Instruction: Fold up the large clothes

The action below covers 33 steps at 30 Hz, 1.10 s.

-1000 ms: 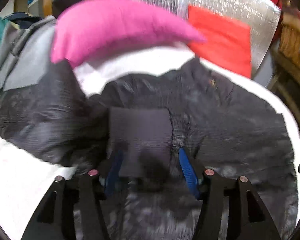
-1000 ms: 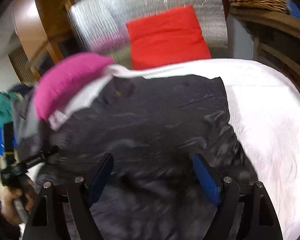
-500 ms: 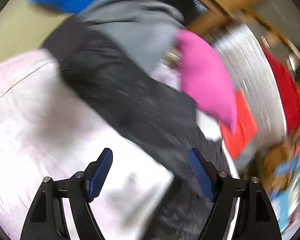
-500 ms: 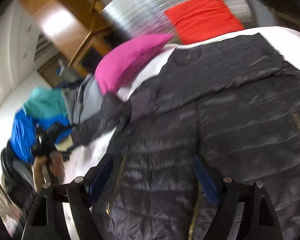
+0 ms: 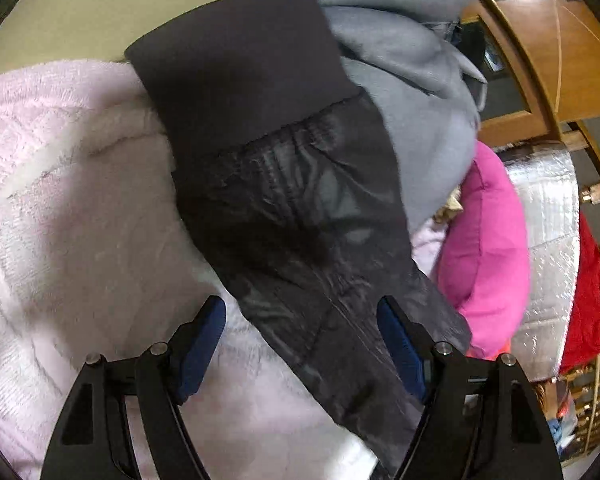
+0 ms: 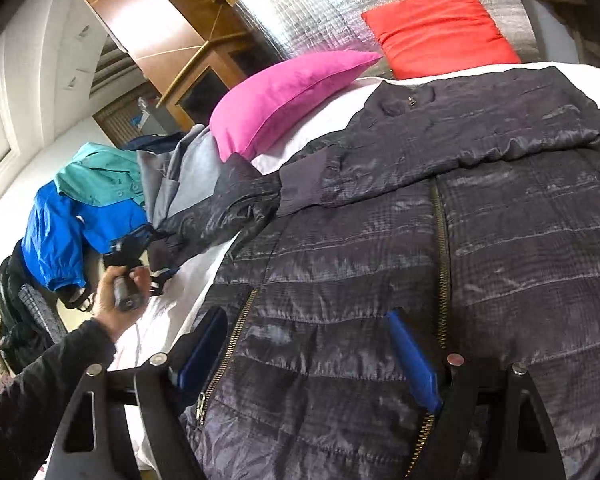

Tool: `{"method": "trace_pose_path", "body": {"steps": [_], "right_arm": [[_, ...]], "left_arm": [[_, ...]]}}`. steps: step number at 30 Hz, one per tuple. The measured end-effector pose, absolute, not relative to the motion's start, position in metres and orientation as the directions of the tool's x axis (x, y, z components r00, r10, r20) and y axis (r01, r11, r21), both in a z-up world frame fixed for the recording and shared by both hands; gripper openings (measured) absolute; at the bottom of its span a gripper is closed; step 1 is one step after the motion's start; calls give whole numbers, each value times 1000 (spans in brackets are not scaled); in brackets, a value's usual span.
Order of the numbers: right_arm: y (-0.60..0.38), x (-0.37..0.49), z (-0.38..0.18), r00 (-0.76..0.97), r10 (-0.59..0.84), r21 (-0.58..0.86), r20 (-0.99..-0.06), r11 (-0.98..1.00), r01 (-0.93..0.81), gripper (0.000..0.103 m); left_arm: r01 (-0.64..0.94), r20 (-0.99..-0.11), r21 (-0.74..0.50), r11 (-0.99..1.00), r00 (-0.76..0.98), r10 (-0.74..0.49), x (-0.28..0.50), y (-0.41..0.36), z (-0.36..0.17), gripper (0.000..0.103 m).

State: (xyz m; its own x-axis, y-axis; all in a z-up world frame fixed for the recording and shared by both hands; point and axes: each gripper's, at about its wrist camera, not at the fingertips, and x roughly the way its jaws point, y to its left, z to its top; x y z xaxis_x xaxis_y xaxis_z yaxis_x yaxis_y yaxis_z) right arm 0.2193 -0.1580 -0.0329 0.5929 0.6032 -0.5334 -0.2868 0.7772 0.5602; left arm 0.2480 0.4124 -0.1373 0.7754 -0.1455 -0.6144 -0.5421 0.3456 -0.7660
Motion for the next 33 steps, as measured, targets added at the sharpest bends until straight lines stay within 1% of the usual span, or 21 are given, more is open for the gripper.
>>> {"method": "trace_pose_path", "body": {"steps": [1,2,3,4,5,6,8,11,12,14,18,21,24,26,29,31,33], "right_arm": [[-158,219,-32,591,606,563,-532,775,-287,84],[-158,219,-32,591,607,563,-531,774,-288,84],[-158,218,-32,591,607,564,-530,774,-289,84],[-159,218,-32,591,609,566,-529,772,-289,84],[-159,218,-32,590,610,568,-529,771,-289,84],[-159,218,-32,592,610,568,-527,771,-288,84],[-161,218,-31,595,610,571,-524,769,-286,84],[-163,218,-31,598,612,578,-517,765,-284,84],[-164,218,-30,599,614,580,-514,763,-285,84],[-166,217,-28,604,616,584,-505,760,-287,84],[-174,214,-23,626,616,597,-478,751,-283,84],[-183,214,-22,638,615,615,-463,741,-268,84],[-191,215,-21,645,619,639,-449,727,-252,84],[-197,216,-19,655,615,651,-438,720,-241,84],[-204,217,-19,664,612,666,-430,711,-225,84],[-207,218,-20,664,614,677,-426,703,-216,84],[-211,220,-20,665,616,688,-423,696,-208,84]], "left_arm": [[-555,-624,-757,344,770,-131,250,413,-139,65],[-579,-647,-736,351,753,-115,253,414,-141,38],[-609,-681,-705,364,725,-104,257,416,-142,18],[-638,-717,-669,381,690,-103,260,419,-142,5],[-646,-727,-655,392,681,-91,261,420,-140,4],[-656,-737,-630,415,674,-54,261,419,-131,4],[-650,-736,-601,466,677,-4,260,412,-110,3],[-610,-713,-477,633,689,127,258,377,-54,3],[-584,-684,-424,693,707,178,256,360,-29,3],[-539,-629,-370,756,744,223,251,332,9,3],[-433,-509,-279,857,823,250,250,270,79,3],[-302,-422,-204,931,885,195,246,210,122,3],[-164,-385,-120,979,917,106,256,143,143,4],[-69,-384,-76,995,923,35,263,102,146,4],[84,-427,-19,996,900,-84,277,35,135,4],[166,-482,-32,986,861,-161,287,2,118,6],[236,-559,-57,970,797,-227,299,-21,98,21]]}}
